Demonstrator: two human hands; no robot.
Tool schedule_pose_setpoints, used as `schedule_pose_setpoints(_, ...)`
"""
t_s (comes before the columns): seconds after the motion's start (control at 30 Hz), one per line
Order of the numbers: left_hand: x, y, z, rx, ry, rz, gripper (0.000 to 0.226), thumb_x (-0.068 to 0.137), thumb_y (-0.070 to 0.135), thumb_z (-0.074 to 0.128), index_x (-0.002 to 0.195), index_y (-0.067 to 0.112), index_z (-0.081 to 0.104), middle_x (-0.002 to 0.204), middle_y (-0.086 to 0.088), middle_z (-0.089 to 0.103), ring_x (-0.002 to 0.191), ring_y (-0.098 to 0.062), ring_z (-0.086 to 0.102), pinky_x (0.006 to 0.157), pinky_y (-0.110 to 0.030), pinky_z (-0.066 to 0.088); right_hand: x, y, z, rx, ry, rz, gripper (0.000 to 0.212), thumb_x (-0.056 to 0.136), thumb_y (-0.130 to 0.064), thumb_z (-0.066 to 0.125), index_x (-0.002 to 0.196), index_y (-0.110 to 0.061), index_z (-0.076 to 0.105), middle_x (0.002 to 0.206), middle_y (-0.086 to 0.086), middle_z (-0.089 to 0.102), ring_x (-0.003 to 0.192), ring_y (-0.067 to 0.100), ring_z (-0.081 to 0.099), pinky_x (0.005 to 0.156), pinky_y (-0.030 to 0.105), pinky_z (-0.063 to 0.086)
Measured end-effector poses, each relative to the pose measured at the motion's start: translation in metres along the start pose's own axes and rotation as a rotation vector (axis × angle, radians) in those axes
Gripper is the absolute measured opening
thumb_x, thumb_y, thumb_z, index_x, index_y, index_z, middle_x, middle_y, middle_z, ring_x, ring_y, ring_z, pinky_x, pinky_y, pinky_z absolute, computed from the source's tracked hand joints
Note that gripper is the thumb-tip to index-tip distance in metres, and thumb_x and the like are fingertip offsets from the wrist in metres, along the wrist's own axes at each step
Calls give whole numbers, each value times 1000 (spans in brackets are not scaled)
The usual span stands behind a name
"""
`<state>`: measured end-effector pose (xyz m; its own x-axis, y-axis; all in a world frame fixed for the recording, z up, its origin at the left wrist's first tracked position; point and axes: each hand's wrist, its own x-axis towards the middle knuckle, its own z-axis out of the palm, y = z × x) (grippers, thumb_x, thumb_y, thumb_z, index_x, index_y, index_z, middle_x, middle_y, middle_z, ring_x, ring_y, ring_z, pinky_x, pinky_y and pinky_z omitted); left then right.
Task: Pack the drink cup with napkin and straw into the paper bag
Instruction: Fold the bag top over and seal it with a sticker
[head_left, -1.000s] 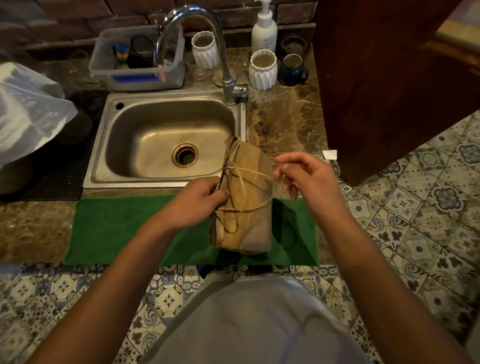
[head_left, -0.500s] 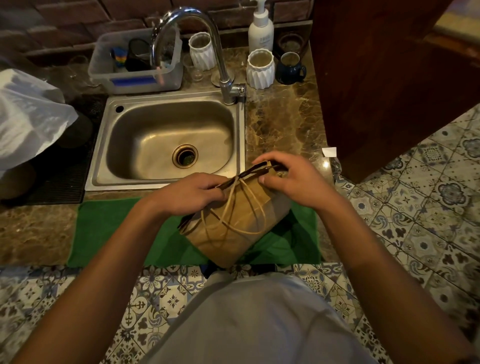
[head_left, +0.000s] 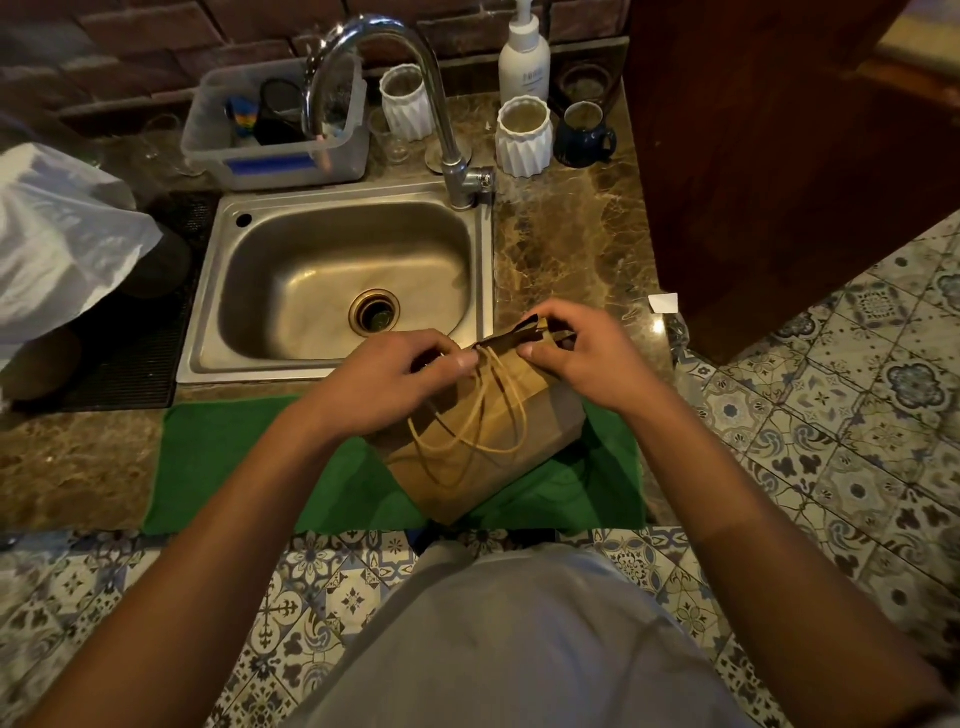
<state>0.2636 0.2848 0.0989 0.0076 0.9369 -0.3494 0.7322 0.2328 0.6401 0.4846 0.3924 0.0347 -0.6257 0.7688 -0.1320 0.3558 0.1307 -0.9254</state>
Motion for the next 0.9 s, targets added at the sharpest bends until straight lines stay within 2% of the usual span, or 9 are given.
schedule_pose_setpoints(0.1,-5,-5,2,-24,137,-92,66,104,58,32,85,8,72,81,-13,71,79,-30,66,77,-50,51,0,2,2,25,20,-18,22,93,-13,71,106,-30,68,93,-13,65,90,8,60,82,35,49)
schedule_pose_setpoints(0.23,-12,-14,2,17,136,-167,55,105,49,40,69,16,64,69,-7,63,69,-27,59,69,-45,48,-1,0,2,92,22,-25,30,93,-1,67,106,-28,68,97,-16,66,94,8,60,86,33,47)
schedule_pose_setpoints(0.3,-17,-14,3,9,124,-172,45,104,49,43,75,23,65,76,1,63,74,-21,60,70,-39,47,-1,0,3,99,11,-30,34,94,3,64,108,-27,68,101,-15,67,99,7,62,88,31,48)
schedule_pose_setpoints(0.37,-20,-12,6,-4,133,-182,36,102,49,46,91,25,70,92,4,65,86,-16,61,77,-39,49,-1,-1,6,102,38,-31,31,95,1,63,107,-27,69,104,-10,69,104,10,64,90,32,51)
schedule_pose_setpoints(0.47,-20,-9,11,-7,111,-175,40,98,53,51,101,21,74,102,3,65,91,-15,62,81,-41,51,-2,1,14,111,164,-33,31,94,2,63,103,-26,71,108,-2,71,107,16,66,90,33,54)
schedule_pose_setpoints(0.6,-19,-10,15,45,135,-121,37,98,51,54,95,19,71,92,0,66,84,-19,62,75,-46,54,-6,5,26,122,256,-15,35,92,2,65,107,-29,71,114,0,71,109,12,65,91,24,52)
schedule_pose_setpoints(0.67,-18,-12,18,110,166,-96,33,98,48,55,91,18,66,87,1,63,81,-19,59,69,-42,49,-8,6,29,131,263,-7,36,93,0,65,110,-31,71,116,-1,71,109,10,65,92,24,53)
schedule_pose_setpoints(0.77,-15,-20,22,197,241,-62,30,99,44,55,84,19,59,78,3,58,74,-19,54,62,-36,38,-9,3,29,183,253,-6,29,96,-8,64,112,-31,71,111,-8,73,107,7,67,91,27,55)
schedule_pose_setpoints(0.9,-12,-25,25,179,289,17,30,100,41,57,84,16,62,77,-1,61,72,-21,55,63,-40,44,-11,-7,14,295,178,104,23,100,-15,56,105,-28,75,101,-11,74,92,-4,69,80,18,53)
